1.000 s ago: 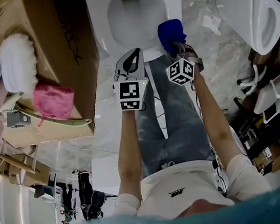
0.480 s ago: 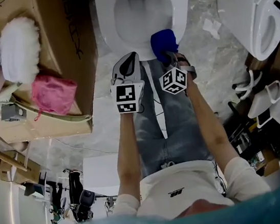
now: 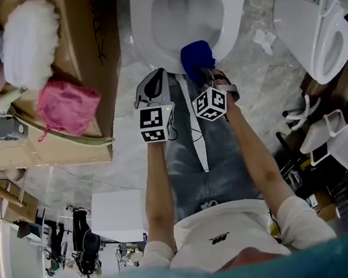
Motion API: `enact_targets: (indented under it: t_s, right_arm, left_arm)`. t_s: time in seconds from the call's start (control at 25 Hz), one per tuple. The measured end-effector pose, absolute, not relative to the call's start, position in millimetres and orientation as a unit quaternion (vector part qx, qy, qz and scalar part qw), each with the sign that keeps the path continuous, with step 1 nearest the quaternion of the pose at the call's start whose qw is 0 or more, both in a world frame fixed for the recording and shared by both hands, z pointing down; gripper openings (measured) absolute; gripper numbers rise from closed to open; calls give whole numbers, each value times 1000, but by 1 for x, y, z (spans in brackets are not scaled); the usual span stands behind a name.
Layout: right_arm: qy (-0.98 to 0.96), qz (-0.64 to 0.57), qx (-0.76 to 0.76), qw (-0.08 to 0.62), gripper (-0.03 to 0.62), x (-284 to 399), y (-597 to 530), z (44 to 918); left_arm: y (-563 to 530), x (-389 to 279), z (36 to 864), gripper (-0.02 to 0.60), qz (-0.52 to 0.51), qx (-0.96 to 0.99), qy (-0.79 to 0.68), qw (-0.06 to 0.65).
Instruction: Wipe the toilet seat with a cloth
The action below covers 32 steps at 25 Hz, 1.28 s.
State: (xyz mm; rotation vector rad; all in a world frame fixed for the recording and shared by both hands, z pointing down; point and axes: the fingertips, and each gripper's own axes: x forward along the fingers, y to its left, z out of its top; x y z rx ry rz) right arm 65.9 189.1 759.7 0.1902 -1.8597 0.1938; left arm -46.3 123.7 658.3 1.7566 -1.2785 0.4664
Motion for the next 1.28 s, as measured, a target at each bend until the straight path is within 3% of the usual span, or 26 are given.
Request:
enact_targets:
  t_s: [1.28]
  right_arm:
    - [-842,80,-41,532,21,-61,166,755]
  left_arm:
    - [155,-138,676,9,185,611,-610,470]
